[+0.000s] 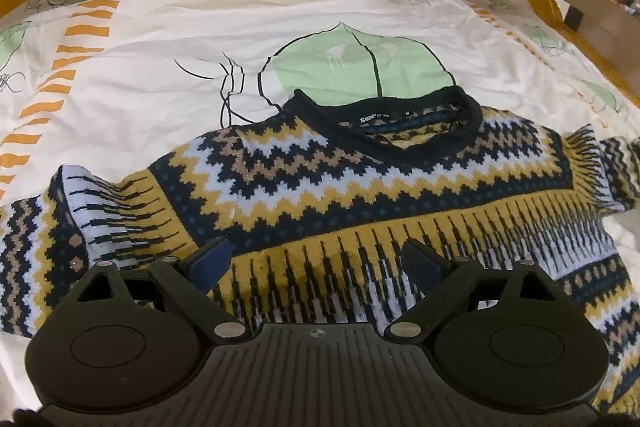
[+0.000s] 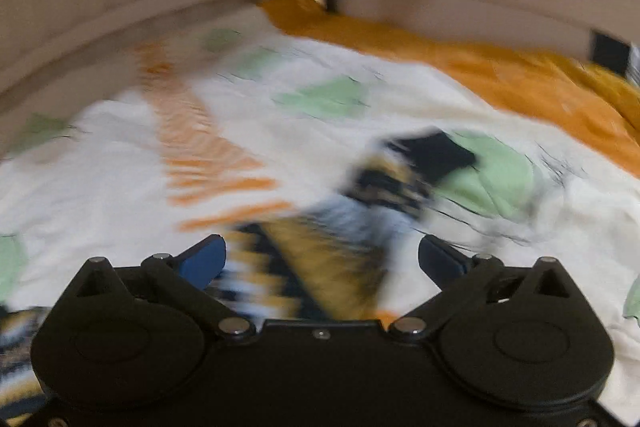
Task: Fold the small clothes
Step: 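Close the right gripper on the sleeve cuff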
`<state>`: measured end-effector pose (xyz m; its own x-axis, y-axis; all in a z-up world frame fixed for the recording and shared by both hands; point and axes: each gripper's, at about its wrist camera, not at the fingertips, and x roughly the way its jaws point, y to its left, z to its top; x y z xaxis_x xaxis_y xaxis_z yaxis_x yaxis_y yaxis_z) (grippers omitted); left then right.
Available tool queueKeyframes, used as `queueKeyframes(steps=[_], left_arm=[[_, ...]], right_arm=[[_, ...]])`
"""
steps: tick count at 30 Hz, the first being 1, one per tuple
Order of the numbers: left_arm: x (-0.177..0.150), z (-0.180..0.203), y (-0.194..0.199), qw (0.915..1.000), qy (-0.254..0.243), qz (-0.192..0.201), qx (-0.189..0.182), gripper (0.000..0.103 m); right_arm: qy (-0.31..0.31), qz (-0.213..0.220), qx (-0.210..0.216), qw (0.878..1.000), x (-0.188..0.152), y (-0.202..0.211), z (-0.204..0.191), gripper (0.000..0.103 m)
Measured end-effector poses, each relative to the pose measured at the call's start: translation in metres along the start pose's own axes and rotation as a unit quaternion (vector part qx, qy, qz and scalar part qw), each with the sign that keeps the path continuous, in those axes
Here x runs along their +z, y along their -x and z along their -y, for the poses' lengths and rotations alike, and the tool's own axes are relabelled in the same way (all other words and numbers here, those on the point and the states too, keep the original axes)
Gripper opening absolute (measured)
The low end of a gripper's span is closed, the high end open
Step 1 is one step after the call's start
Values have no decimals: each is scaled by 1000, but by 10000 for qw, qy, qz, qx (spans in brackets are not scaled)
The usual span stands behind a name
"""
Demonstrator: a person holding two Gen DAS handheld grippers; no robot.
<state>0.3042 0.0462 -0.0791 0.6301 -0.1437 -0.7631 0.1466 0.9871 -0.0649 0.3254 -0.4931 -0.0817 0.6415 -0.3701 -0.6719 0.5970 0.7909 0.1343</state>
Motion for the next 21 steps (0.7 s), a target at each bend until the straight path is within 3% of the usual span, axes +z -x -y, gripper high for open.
queueKeyframes(steps=[3,5,7,9,10,11,13,17,21], left_arm=[[-2,2,-2,10000,-81,-3,33,93],[-2,3,-3,9999,-100,-28,22,93],[-3,3,-5,9999,-101,-39,17,93],[-3,3,-5,9999,-99,-46,31,93],[-3,2,-6,9999,-94,-51,33,93],[-3,2,-6,9999,-85,-53,29,93],[-2,0,-4,10000,-54,-31,23,93],[1,-3,0,10000,-11,60,28,93],[4,-7,4,9999,102,105,28,93]], right_arm=[[-413,-298,-85,9987,-3,-25,29,98],[-701,-378,189,9966,-8,-34,40,83],[-961,-334,437,9939,-10,-38,46,78],[-1040,-291,609,9923,-7,-43,44,65],[-1065,-298,758,9910,-7,-45,43,43],[-1136,-319,989,9881,-6,-47,43,13],[-1156,-232,1078,9872,1,-44,35,12],[-387,288,1605,9859,19,1,-10,12],[769,584,2700,9580,13,70,-83,12]])
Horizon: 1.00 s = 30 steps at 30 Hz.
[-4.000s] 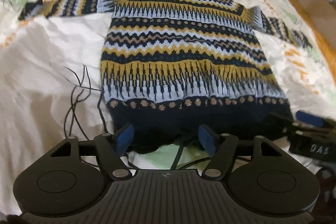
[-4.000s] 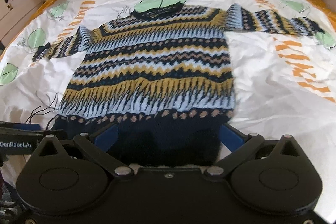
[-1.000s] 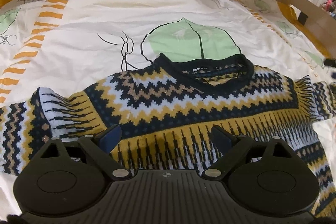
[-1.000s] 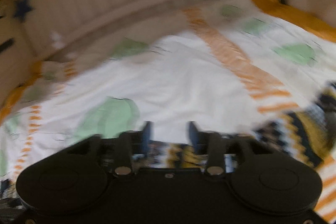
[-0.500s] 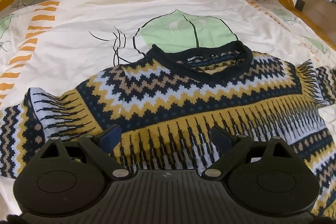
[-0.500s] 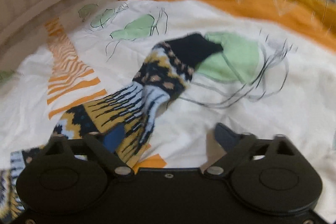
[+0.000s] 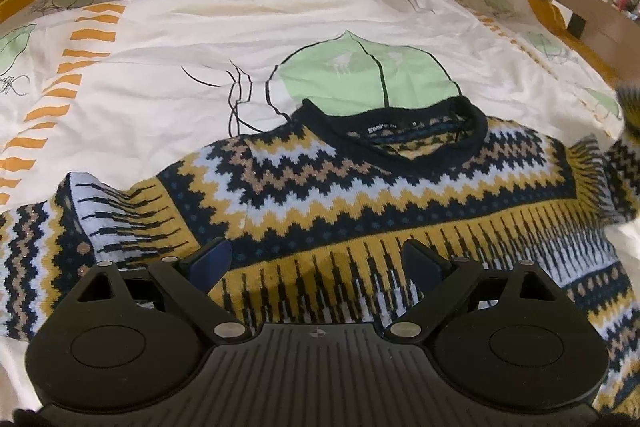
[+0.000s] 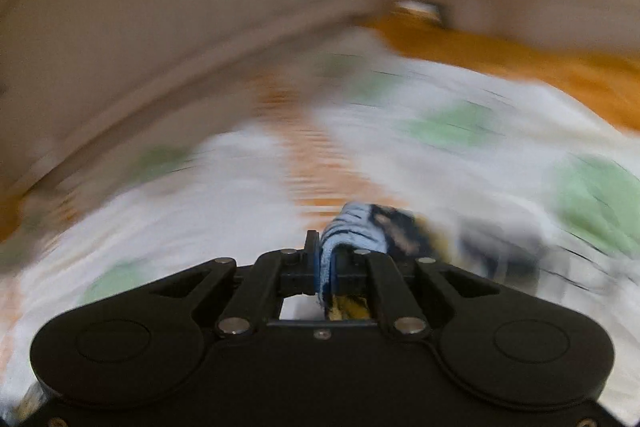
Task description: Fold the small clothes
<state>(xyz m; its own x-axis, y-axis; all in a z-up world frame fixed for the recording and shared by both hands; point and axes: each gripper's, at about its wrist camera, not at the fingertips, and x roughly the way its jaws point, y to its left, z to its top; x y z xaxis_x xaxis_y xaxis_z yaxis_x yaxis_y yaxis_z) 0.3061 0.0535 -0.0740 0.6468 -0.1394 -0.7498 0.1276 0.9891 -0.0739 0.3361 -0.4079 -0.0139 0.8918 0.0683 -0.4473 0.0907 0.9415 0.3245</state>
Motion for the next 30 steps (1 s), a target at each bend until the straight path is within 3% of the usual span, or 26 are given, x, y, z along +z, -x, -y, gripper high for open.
queueKeyframes(steps=[3,7,12,15,16,17,20,27,30], left_arm=[[2,-3,1,10000,75,19,-1,93],[3,-7,3,9999,120,44,20,93],[4,-10,3,9998,174,51,21,93],[4,-10,4,9998,186,70,18,93],[4,-10,4,9998,187,76,16,93],[4,-10,3,9998,182,77,15,93],[2,-7,3,9999,137,96,16,93],[-6,9,6,9998,-125,128,-47,93],[-9,21,16,9992,-307,273,-29,93]], right_arm=[[939,-281,1004,9901,-19,10,-79,12],[2255,-992,1786,9526,-81,8,-169,12],[3396,-1599,2002,9050,-164,-1,-225,13],[3762,-1834,1867,8888,-184,1,-227,28],[3795,-1851,1903,8863,-185,4,-222,42],[3758,-1843,1947,8871,-184,10,-218,51],[3565,-1794,1907,8969,-173,28,-203,63],[2352,-1460,1589,9477,-145,24,-152,67],[1881,-1402,1564,9594,-134,15,-138,67]])
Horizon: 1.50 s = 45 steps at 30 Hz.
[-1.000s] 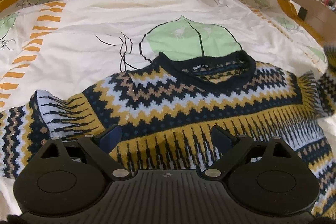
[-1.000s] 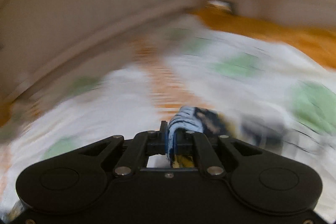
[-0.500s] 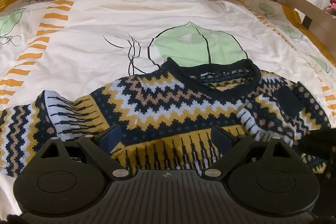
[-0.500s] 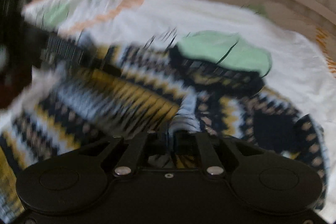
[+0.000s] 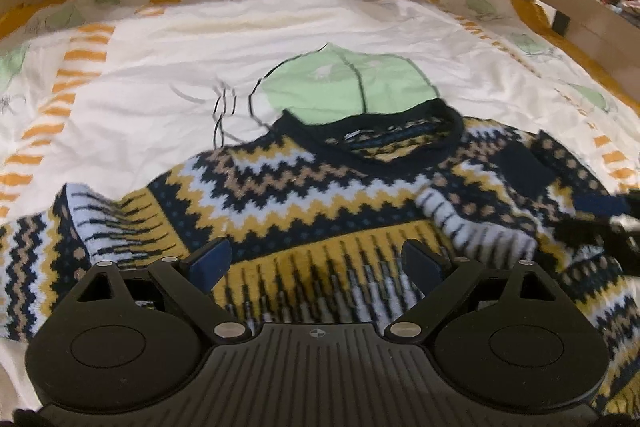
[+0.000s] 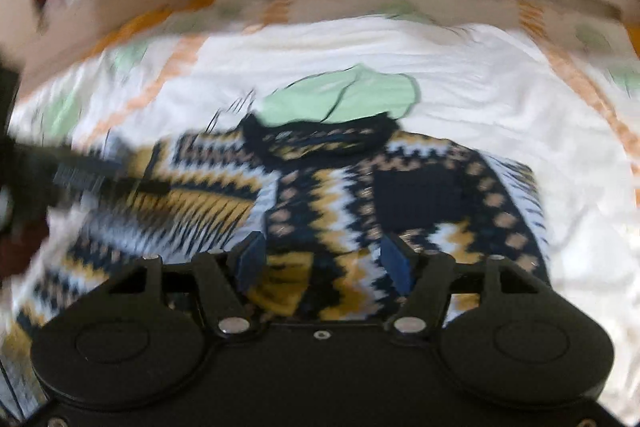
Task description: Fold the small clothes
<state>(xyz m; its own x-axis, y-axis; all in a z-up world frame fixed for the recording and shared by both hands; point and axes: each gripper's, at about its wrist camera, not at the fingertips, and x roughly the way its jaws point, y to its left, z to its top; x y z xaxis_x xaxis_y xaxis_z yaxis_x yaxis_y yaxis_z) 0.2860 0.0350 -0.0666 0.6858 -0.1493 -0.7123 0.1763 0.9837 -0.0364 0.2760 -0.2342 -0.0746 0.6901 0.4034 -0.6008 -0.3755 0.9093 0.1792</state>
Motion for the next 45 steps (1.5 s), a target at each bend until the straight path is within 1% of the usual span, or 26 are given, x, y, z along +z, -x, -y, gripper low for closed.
queueKeyframes(steps=[4,5,9,11,14,16,18,19,21,22,23,24,25,26,27,28,29,31,33,35,37,39,41,42,45], left_arm=[[7,22,10,9997,-210,121,-12,93],[8,30,11,9994,-322,133,-20,93],[13,70,10,9957,-897,196,-76,93],[12,92,5,9921,-1227,233,-102,93],[7,123,-8,9841,-1762,226,-22,92],[0,141,-18,9761,-2147,269,199,92],[-6,152,-26,9697,-2395,305,383,91],[-8,155,-31,9674,-2472,302,454,90],[-10,158,-41,9650,-2547,271,564,80],[-10,158,-46,9645,-2549,231,647,72],[-9,157,-52,9645,-2534,170,730,64],[-8,155,-56,9652,-2495,84,781,59],[-6,152,-59,9668,-2432,18,782,49],[-4,148,-60,9699,-2311,-3,766,42],[-3,143,-59,9742,-2115,8,783,42],[0,136,-58,9787,-1847,35,899,41],[1,128,-55,9815,-1573,48,1089,42],[2,110,-51,9860,-1067,26,1283,43],[-1,92,-46,9882,-623,-67,1399,43],[-4,77,-42,9875,-326,-124,1538,43],[-8,61,-37,9884,-44,-183,1509,44],[-11,47,-32,9906,235,-199,1332,45],[-13,40,-29,9917,359,-203,1222,49],[-13,40,-30,9917,347,-206,1218,49],[-15,41,-29,9920,163,-64,1254,49]], right_arm=[[64,14,-481,9988,7,-6,14,68],[-14,6,-512,9987,9,-5,19,68],[-679,-73,-502,9964,13,-5,46,70],[-953,-151,-525,9939,13,-5,58,71],[-1404,-437,-697,9867,9,-11,78,71],[-1757,-550,-693,9805,6,-13,91,71],[-2000,-560,-597,9764,4,-13,99,71],[-2062,-557,-565,9753,4,-12,101,71],[-2081,-545,-540,9751,5,-10,102,71],[-2075,-532,-543,9753,6,-9,102,71],[-2075,-512,-542,9754,6,-8,102,71],[-2083,-488,-530,9754,6,-7,103,71],[-2096,-457,-517,9754,7,-6,104,71],[-2102,-423,-508,9754,8,-6,103,71],[-2105,-381,-504,9756,9,-4,104,71],[-2099,-343,-504,9758,11,-2,104,71],[-2088,-307,-512,9761,12,-1,104,71],[-2067,-257,-532,9766,14,1,105,71],[-2096,-234,-515,9761,15,3,106,71],[-2119,-221,-484,9758,16,4,106,71],[-2112,-212,-481,9760,16,4,106,71],[-2125,-223,-480,9757,16,3,106,71],[-2131,-231,-474,9756,16,3,106,71],[-2122,-231,-474,9758,16,2,106,71],[-2076,-200,-440,9770,16,2,104,71]])
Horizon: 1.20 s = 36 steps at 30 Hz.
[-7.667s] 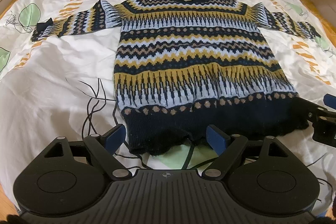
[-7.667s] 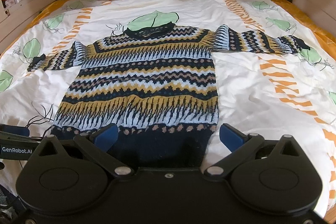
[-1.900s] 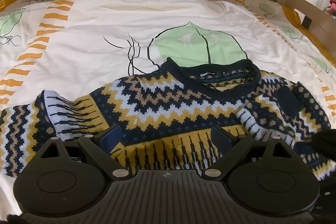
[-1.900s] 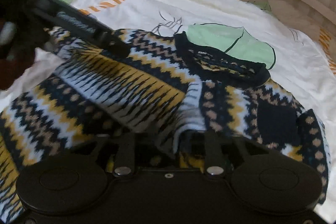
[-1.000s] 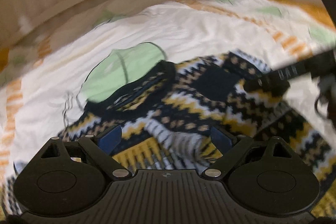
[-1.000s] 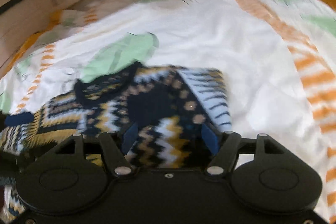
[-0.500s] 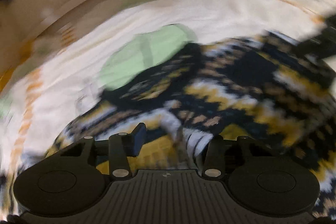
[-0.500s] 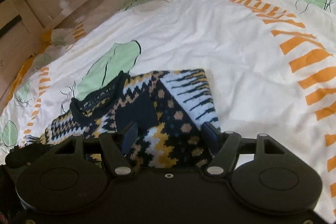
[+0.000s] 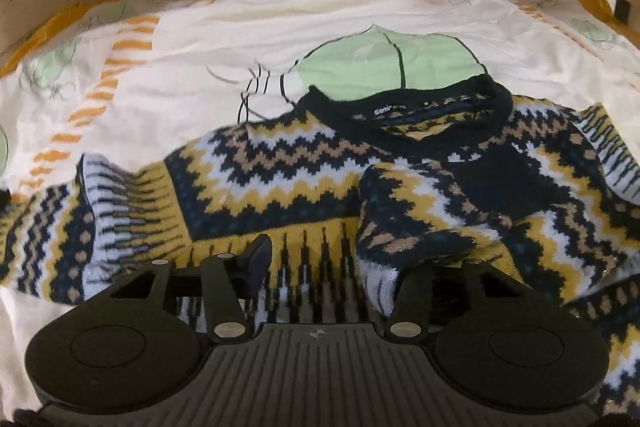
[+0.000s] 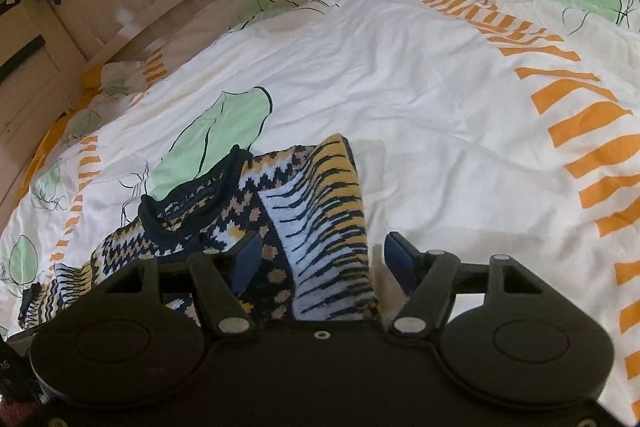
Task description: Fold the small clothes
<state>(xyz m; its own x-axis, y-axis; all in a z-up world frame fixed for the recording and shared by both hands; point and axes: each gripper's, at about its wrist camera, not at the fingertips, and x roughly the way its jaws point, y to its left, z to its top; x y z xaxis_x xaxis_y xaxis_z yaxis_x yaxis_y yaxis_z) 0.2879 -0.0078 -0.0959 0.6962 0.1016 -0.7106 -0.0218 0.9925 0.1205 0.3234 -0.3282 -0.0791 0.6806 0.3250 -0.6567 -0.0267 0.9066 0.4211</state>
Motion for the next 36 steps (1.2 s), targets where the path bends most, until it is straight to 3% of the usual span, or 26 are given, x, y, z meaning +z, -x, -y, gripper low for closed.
queueKeyframes(steps=[6,13,17,20,23,26,31,34,36], left_arm=[[-2,-2,3,9981,99,475,389,49],[-6,-34,-9,9971,549,245,465,49],[-8,-39,-10,9978,552,242,289,49],[-9,-38,-9,9979,479,312,294,49],[-7,-39,-4,9969,457,504,392,49],[-4,-46,2,9936,548,706,691,49],[-2,-58,-13,9971,601,202,421,49],[-8,-59,-18,9981,492,81,352,52],[-9,-62,-16,9983,473,108,333,58]], right_arm=[[108,-162,70,9998,-3,-7,-3,71],[381,-650,-105,9971,-13,-25,-8,71],[793,-229,-211,9964,-14,-15,-21,71],[1180,219,40,9928,-16,-5,-33,71],[1232,134,507,9910,-18,-9,-38,69],[1170,-67,453,9921,-21,-19,-36,69],[1028,22,731,9920,-19,-13,-35,70],[1074,-245,818,9905,-24,-22,-37,70],[1232,-546,567,9893,-30,-34,-39,70]])
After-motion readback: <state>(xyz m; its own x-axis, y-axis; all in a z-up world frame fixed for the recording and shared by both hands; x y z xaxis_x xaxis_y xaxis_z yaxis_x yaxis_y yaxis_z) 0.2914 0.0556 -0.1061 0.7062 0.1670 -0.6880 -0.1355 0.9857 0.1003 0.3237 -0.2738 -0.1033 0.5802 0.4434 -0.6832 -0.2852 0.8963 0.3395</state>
